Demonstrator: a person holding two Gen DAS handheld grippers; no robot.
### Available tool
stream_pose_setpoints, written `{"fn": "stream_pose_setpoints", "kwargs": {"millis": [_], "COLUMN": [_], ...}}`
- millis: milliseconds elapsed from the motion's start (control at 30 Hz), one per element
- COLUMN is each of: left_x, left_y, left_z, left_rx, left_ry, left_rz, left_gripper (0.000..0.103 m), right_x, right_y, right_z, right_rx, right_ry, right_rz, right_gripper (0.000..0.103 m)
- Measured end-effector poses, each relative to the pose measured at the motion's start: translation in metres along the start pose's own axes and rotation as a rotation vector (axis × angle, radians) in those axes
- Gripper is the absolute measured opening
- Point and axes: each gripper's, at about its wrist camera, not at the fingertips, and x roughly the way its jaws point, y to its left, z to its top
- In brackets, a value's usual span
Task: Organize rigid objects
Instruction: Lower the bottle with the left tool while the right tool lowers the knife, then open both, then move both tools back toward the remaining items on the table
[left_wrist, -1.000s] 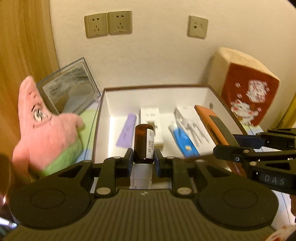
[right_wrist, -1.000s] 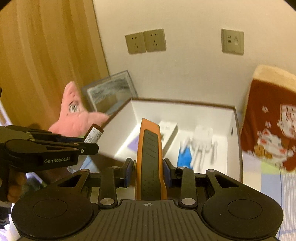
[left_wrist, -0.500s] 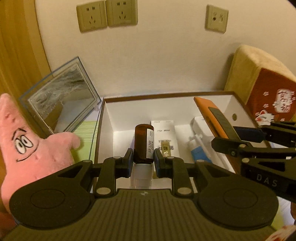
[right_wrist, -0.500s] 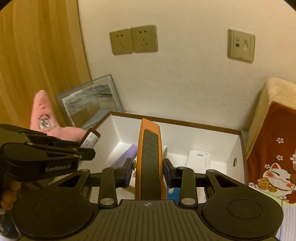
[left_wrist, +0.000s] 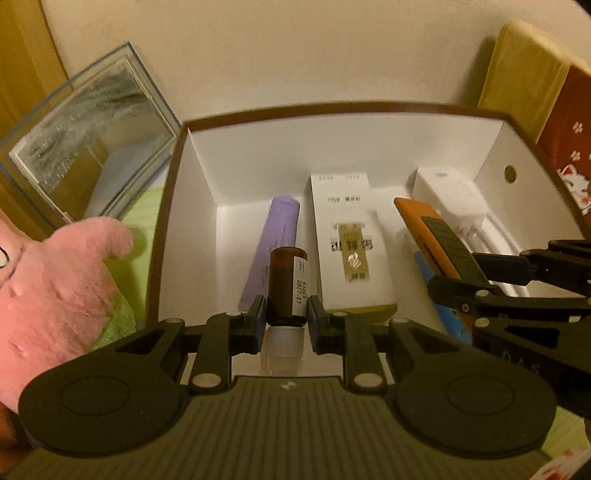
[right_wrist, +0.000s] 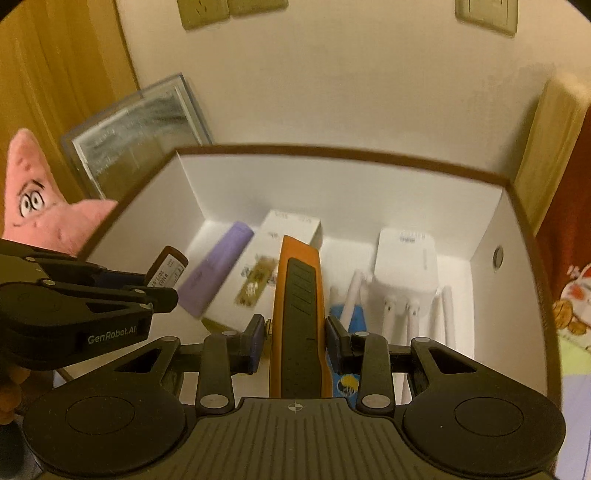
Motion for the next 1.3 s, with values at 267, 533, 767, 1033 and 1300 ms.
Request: {"fn": "stream_pose_setpoints", "kwargs": {"millis": [267, 533, 767, 1033, 1300], "left_x": [0.010, 0.013, 0.004, -0.020, -0.052], "left_y": [-0.003, -0.002, 0.002, 0.006, 0.008], "left_z": [-0.002, -0.002, -0.003, -0.005, -0.014], "left_rx": [0.034, 0.040, 0.021, -0.007, -0.022], "left_ry": [0.029, 0.034, 0.017, -0.030, -0.076], "left_rz": [0.006, 0.014, 0.014, -0.007, -0.028], "left_gripper": [0.019, 0.021, 0.033, 0.037, 0.043], "right_x": [0.008, 0.011, -0.004, -0.027, -0.057], "right_y": [-0.003, -0.002, -0.002, -0.005, -0.002], "right_z": [-0.003, -0.003, 0.001, -0.007, -0.020], "right_rx": [0.024, 0.028, 0.028, 0.032, 0.042], "right_ry": [0.039, 0.035, -0.014, -0.045, -0.093], "right_rz": [-0.003, -0.003, 0.018, 0.036, 0.063], "right_gripper": [0.032, 0.032, 0.032, 0.037, 0.053]}}
